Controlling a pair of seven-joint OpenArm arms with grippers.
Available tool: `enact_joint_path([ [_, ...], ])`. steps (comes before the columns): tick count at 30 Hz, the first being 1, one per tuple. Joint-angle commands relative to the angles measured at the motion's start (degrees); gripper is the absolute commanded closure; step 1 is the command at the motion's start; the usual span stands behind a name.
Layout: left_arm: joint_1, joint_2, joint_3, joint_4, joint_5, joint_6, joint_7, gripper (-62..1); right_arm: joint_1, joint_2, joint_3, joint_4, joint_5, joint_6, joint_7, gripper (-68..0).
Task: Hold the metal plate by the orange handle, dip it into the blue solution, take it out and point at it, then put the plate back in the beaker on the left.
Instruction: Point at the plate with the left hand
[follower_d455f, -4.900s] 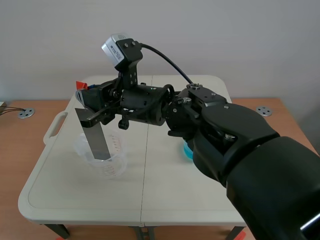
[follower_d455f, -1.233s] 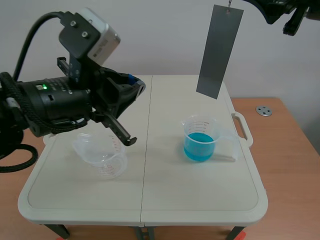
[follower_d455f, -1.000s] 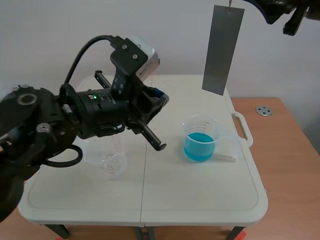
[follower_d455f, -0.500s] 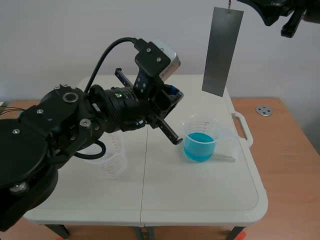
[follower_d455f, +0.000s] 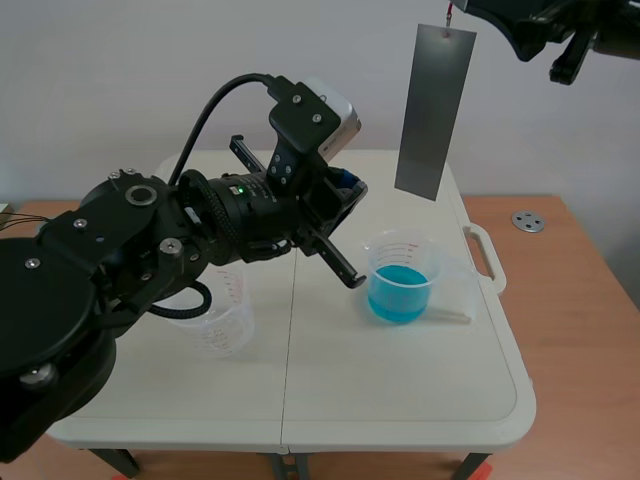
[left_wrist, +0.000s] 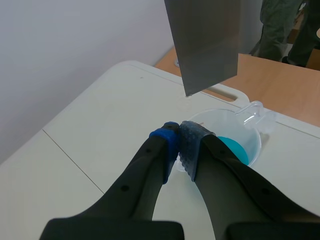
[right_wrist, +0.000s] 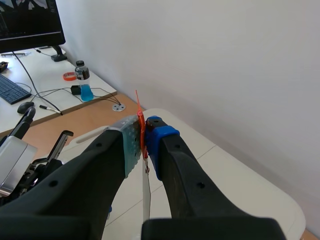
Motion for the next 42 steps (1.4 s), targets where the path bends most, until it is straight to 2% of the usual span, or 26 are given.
enact_joint_path([
  [1, -0.94, 0.15, 0.15, 1.09, -0.2, 0.2, -0.59, -3.4, 0.85, 0.48, 0.07, -0.17, 0.81, 0.42, 1.09, -1.3],
  [20, -0.92, 0.15, 0.15, 1.09, -0.2, 0.2, -0.39, -3.4, 0.85, 0.48, 0.07, -0.17, 0.22, 0.42, 1.11, -1.3],
  [25, -0.59, -0.66, -0.2, 1.18, 1.07, 0.87, 0.5, -3.4, 0.85, 0.46, 0.07, -0.17, -0.31, 0.42, 1.31, -1.3],
  [29, 2.78, -3.13, -1.79, 3.82, 1.75, 2.64, 0.68, -3.4, 0.83, 0.35, 0.07, -0.5, -0.33, 0.42, 1.53, -1.3],
  [33, 8.66, -6.93, -5.29, 9.49, 1.68, 3.85, 0.66, -3.4, 0.83, -0.79, 0.04, -2.03, -1.62, 0.42, 1.73, -1.3],
  [36, 13.77, -10.25, -8.76, 14.01, 1.68, 4.09, 0.63, -3.4, 0.83, -1.42, -0.15, -3.17, -2.34, 0.42, 1.77, -1.3],
  [42, 25.55, -17.05, -17.42, 21.22, 1.66, 7.04, 0.39, -3.4, 0.83, -1.44, -1.9, -4.42, -2.91, 0.42, 2.43, -1.3],
])
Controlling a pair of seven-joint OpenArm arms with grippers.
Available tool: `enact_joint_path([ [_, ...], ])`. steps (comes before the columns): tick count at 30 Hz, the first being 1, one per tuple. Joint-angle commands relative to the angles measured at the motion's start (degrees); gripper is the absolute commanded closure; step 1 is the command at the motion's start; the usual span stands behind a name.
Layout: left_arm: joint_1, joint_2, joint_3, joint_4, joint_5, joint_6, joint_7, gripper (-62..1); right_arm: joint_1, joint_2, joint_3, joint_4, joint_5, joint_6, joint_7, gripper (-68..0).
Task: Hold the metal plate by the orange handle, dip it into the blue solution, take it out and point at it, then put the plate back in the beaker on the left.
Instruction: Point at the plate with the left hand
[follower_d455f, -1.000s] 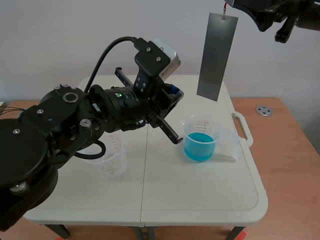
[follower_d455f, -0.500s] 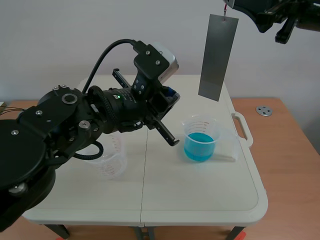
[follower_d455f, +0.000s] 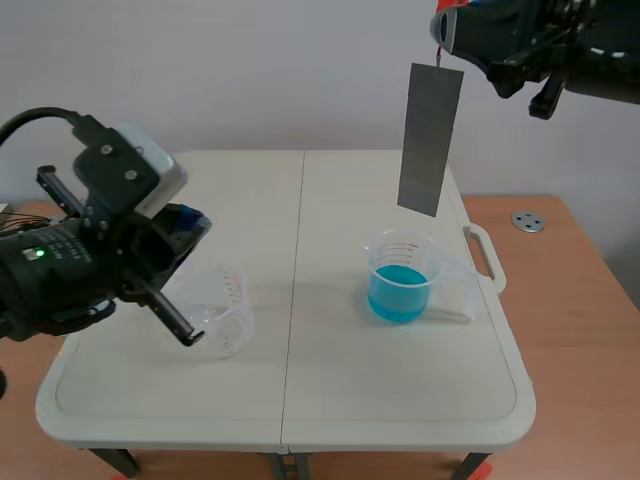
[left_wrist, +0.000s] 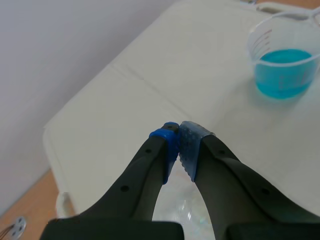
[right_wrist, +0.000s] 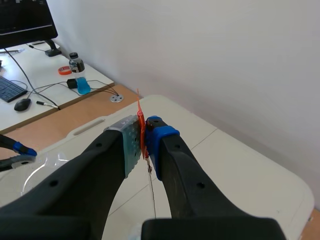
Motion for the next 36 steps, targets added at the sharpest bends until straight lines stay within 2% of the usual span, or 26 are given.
enact_joint_path([
  [1, 3.04, -1.44, -2.43, 1.27, -0.37, 0.98, -0.61, -3.4, 0.85, 0.59, -0.44, 0.09, 0.5, 0.44, 1.55, -1.3],
  [8, 18.84, -6.25, -14.01, 2.27, -0.81, 3.23, -1.4, -3.4, 0.85, -0.83, -0.92, -2.86, -2.25, 0.44, 3.06, -1.3],
  [15, 32.52, -7.61, -20.41, 1.46, -0.81, 3.19, -1.53, -3.4, 0.85, -2.43, -1.66, -5.68, -3.78, 0.44, 3.48, -1.3],
  [23, 41.81, -7.56, -20.72, -5.42, -0.81, 3.02, -8.28, -3.4, 0.72, -3.72, -2.29, -7.85, -4.83, 0.44, 3.65, -1.3],
  [28, 41.94, -7.23, -19.74, -12.85, -0.81, 2.56, -13.64, -3.4, 0.72, -4.17, -2.29, -9.25, -4.81, 0.44, 3.72, -1.3],
  [36, 41.22, -7.23, -14.97, -21.42, -0.79, -0.35, -18.67, -3.4, 0.72, -4.15, -2.29, -13.4, -4.81, 0.44, 4.37, -1.3],
])
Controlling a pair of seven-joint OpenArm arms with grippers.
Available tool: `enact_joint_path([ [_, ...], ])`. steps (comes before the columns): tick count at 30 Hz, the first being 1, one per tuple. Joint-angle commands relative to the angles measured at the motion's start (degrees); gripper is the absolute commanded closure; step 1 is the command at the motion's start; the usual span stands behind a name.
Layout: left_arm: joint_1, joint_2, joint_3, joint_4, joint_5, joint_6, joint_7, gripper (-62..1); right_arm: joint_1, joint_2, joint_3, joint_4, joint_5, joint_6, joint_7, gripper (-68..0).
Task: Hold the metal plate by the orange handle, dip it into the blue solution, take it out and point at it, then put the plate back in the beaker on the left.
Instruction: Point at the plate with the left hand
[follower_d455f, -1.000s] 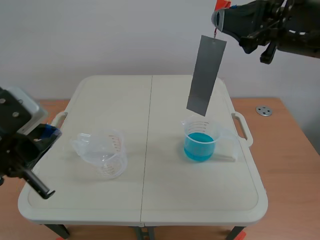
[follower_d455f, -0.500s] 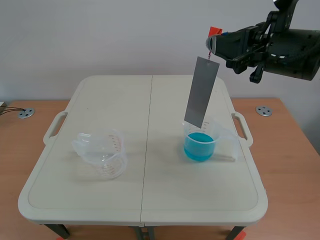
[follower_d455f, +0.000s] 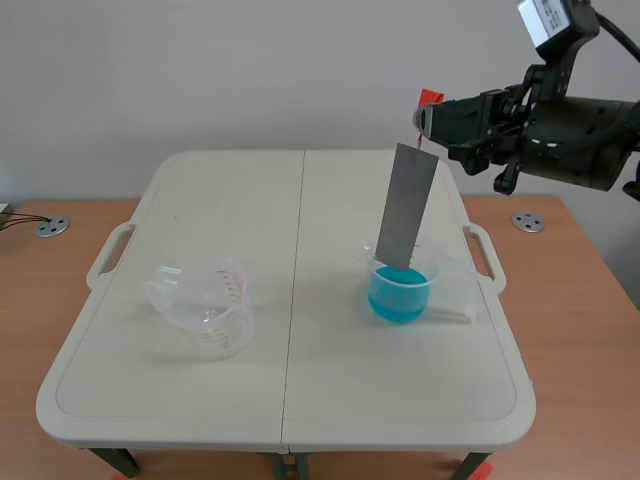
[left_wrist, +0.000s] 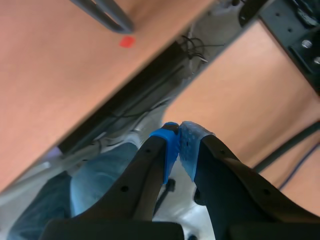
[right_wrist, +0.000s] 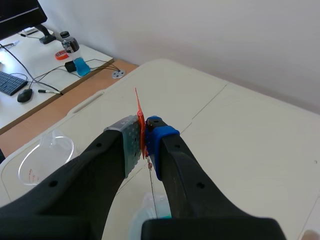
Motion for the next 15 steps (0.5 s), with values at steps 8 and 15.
enact_joint_path([
  [8, -5.64, 0.15, 6.36, -7.69, -0.35, -0.13, -1.27, -3.4, 0.83, 0.31, 0.04, -3.23, 0.85, 0.46, 2.12, -1.3],
  [15, -7.65, 1.18, 9.7, -11.93, -0.26, -0.5, -1.62, -3.4, -0.02, -0.09, 0.04, -4.37, -0.44, 0.46, 2.8, -1.3],
])
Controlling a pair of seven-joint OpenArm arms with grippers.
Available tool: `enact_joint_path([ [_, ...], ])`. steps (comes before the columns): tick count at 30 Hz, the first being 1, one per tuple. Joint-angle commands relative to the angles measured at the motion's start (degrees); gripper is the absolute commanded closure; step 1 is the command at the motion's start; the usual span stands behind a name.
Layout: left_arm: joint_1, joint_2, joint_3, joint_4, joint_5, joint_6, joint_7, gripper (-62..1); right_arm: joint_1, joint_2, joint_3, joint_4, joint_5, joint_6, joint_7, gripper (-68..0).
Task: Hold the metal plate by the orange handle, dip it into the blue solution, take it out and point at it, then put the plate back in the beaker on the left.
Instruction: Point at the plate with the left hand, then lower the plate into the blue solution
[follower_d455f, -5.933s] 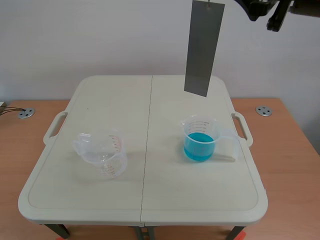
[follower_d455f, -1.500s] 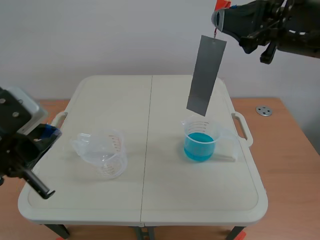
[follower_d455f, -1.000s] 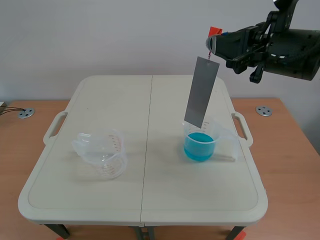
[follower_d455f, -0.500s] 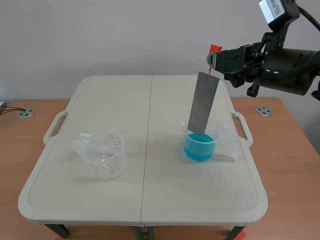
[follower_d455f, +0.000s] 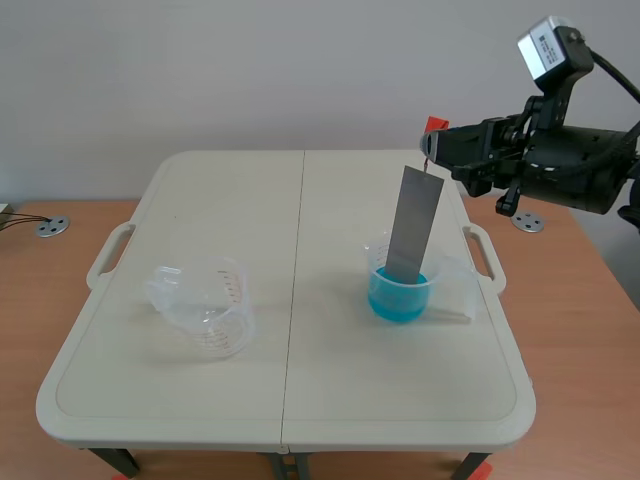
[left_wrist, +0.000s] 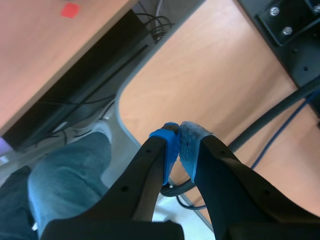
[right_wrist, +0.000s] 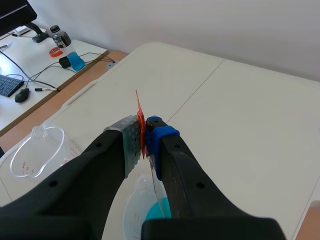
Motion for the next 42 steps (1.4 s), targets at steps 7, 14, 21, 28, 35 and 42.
enact_joint_path([
  [7, 0.5, 2.6, 0.96, -0.96, 0.31, -0.13, -0.24, -3.4, -1.16, -2.14, 0.04, -0.26, -4.94, 0.46, 2.62, -1.2],
  [14, 0.48, 2.67, 0.96, -0.96, 0.31, -0.13, -0.11, -3.4, -1.18, -2.51, 0.0, -2.51, -8.81, 0.46, 5.25, -1.2],
  [21, 0.48, 2.64, 0.96, -0.96, 0.31, -0.13, -0.09, -3.4, -1.16, -2.51, -1.9, -4.87, -14.19, 0.46, 9.16, -1.3],
  [28, 0.48, 2.64, 0.96, -0.96, 0.31, -0.13, -0.09, -3.4, -1.16, -2.51, -4.48, -5.31, -16.55, 0.46, 10.69, -1.3],
  [35, 0.48, 2.64, 0.96, -0.96, 0.28, -0.13, -0.09, -3.4, -1.16, -2.49, -4.5, -5.31, -16.72, 0.46, 10.91, -1.3],
  [42, 0.48, 2.64, 0.96, -0.96, 0.28, -0.13, 0.09, -3.4, -1.16, -2.49, -4.5, -5.31, -17.97, 0.46, 11.37, -1.3],
])
